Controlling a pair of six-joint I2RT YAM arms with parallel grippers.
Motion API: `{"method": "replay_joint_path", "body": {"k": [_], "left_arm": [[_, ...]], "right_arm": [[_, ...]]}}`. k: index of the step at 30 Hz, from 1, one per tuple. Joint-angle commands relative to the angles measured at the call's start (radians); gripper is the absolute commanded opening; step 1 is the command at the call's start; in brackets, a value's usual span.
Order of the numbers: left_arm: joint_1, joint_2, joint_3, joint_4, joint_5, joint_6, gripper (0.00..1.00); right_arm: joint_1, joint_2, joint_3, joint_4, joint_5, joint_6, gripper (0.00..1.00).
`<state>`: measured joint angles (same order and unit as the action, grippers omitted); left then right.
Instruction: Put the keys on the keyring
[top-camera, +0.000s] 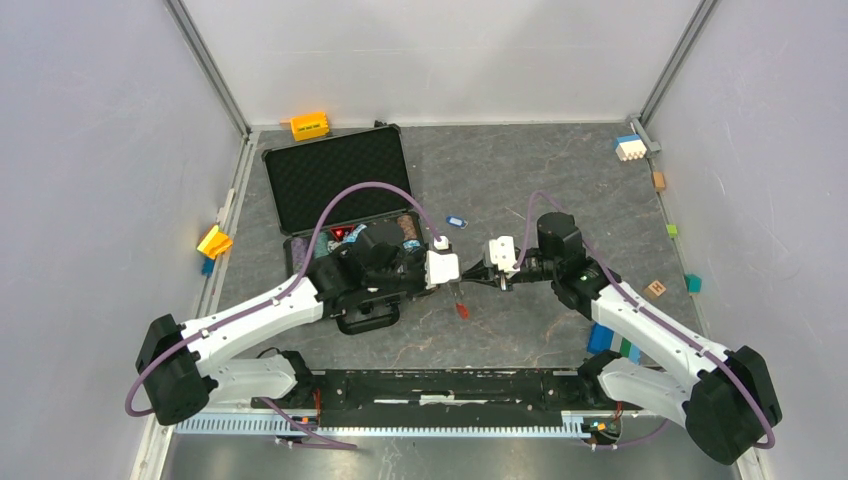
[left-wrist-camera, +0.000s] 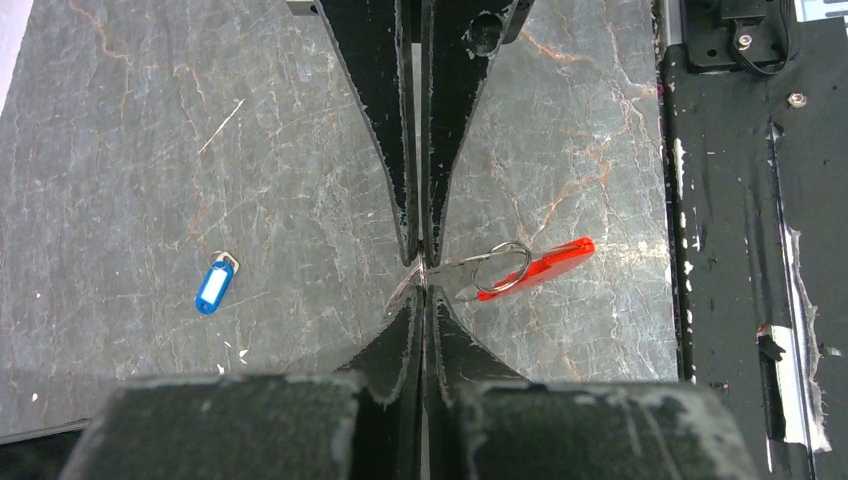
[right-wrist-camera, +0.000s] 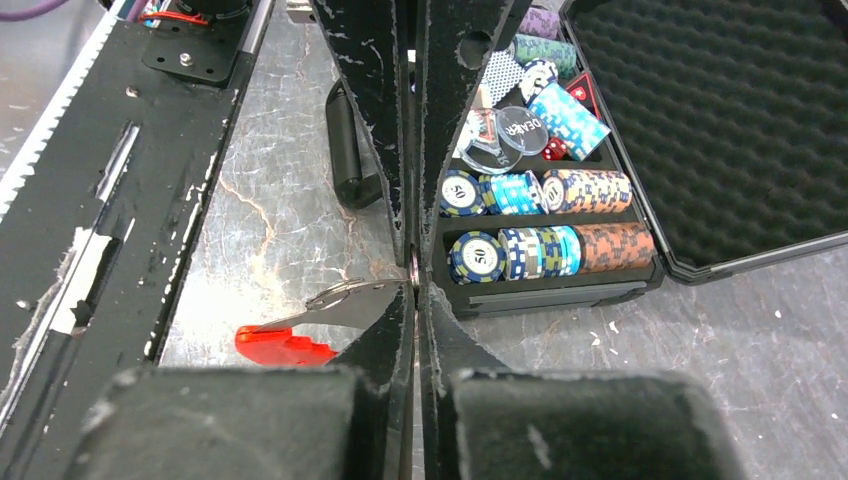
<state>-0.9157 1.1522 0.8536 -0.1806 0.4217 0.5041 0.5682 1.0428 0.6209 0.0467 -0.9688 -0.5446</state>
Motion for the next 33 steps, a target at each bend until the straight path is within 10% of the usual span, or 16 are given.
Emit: {"method": "replay_joint_path", "body": {"k": [1,21,33], "left_arm": [[0.003,0.002,0.020,0.062,0.025,-0.045,0.02],[0.054,0.000,-0.022,0.178,0.140,-0.038,0.15],[0.055,0.001,-0.022,0.167,0.141,-0.038,0.02]], "right_arm": [[0.006,-0.014,0.015,0.056,-0.008,0.019,0.00],[-0.002,-0.022,-0.027,0.230,0.004,0.195,0.00],[-0.008,-0.022,-0.040,0.238,0.013,0.197,0.00]]}}
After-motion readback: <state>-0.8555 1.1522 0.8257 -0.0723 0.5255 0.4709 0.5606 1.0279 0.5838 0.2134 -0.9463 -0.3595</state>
